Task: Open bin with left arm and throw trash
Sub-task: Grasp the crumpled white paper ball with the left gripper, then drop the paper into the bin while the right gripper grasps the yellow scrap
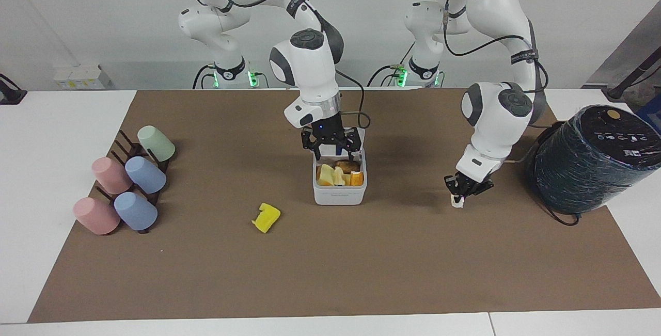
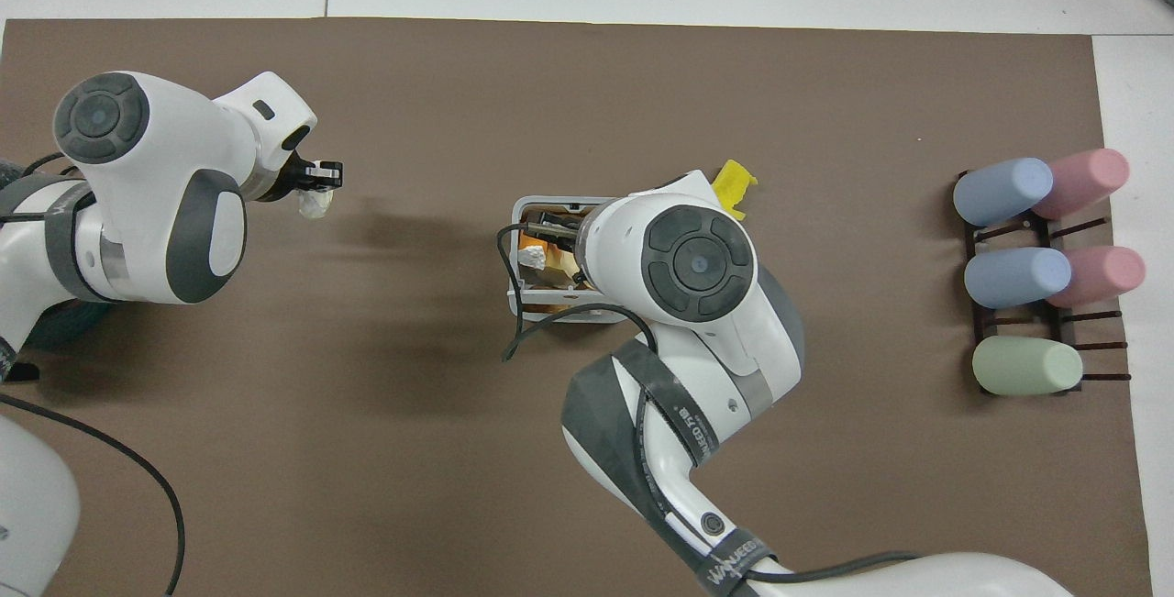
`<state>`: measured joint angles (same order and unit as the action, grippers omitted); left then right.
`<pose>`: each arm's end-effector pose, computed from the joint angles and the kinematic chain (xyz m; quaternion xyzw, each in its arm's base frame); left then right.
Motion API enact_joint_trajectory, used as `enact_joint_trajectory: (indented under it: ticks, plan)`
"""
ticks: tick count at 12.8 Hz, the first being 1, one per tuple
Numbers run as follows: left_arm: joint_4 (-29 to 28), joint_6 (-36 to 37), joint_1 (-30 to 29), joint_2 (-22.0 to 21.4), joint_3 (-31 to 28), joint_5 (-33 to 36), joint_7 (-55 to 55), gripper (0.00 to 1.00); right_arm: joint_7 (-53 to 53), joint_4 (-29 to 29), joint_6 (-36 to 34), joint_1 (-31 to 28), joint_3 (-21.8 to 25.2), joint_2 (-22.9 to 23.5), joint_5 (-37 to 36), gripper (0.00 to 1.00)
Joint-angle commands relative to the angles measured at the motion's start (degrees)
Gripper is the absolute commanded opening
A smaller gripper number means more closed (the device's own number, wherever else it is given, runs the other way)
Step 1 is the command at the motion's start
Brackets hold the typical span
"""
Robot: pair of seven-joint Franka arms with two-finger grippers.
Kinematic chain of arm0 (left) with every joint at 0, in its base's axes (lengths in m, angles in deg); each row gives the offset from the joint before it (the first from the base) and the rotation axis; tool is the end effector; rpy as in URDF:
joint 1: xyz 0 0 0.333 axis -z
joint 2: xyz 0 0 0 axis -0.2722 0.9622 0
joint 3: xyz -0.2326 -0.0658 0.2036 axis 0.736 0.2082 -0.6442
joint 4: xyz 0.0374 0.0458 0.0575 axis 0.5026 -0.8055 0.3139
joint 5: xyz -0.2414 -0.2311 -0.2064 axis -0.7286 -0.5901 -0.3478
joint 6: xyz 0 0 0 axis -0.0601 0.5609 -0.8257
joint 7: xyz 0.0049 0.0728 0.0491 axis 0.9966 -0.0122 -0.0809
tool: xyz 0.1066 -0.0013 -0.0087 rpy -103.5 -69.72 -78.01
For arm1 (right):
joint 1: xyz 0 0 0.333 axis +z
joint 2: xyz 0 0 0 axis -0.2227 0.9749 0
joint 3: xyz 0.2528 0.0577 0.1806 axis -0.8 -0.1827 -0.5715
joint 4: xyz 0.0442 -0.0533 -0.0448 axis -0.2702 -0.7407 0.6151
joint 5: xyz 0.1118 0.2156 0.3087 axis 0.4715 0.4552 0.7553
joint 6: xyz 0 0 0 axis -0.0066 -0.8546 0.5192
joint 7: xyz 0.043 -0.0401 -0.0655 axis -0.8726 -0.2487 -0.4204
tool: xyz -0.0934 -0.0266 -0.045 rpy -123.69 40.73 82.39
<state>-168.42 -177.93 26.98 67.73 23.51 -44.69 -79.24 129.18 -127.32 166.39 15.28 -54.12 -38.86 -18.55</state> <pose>0.6380 -0.1194 0.3839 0.9953 -0.0474 0.0810 0.0258 0.5549 0.3633 0.4384 -0.9788 0.1405 -0.1072 0.1033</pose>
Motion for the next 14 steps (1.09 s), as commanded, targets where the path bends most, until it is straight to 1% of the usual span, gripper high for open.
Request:
enact_joint_trajectory:
  ticks: [1, 5, 7, 9, 11, 13, 14]
  plan:
    - [3.57, 3.29, 2.61, 0.71, -0.51, 1.03, -4.1, 0.0, -2.44, 1.31, 0.09, -1.52, -0.06, 1.03, -0.09, 1.0]
    - [7.7, 6.02, 7.09, 0.8, -0.34, 0.59, -11.82, 0.0, -13.42, 1.13, 0.71, -8.79, -0.06, 2.0, -0.09, 1.0]
    - [10.07, 6.73, 10.6, 1.14, -0.34, 0.41, -17.0, 0.0, -17.47, 0.43, 2.98, -13.54, -0.06, 3.57, -0.09, 1.0]
    - [10.52, 6.64, 13.94, 1.15, 0.01, 0.41, -22.1, 0.0, -18.88, -0.53, 6.67, -15.66, -0.06, 5.85, -0.01, 1.0]
    - [10.88, 6.82, 17.46, 1.06, 0.1, 0.15, -26.33, 0.0, -20.64, -0.97, 8.79, -16.72, 0.03, 8.31, -0.09, 1.0]
    - [10.88, 6.82, 20.45, 0.97, 0.1, -0.55, -28.88, 0.0, -22.75, -3.25, 12.9, -18.04, 0.03, 9.99, -0.09, 1.0]
    - [10.88, 6.82, 21.85, 0.97, 0.1, -0.55, -29.94, 0.0, -23.28, -4.48, 13.8, -18.22, 0.03, 10.17, -0.09, 1.0]
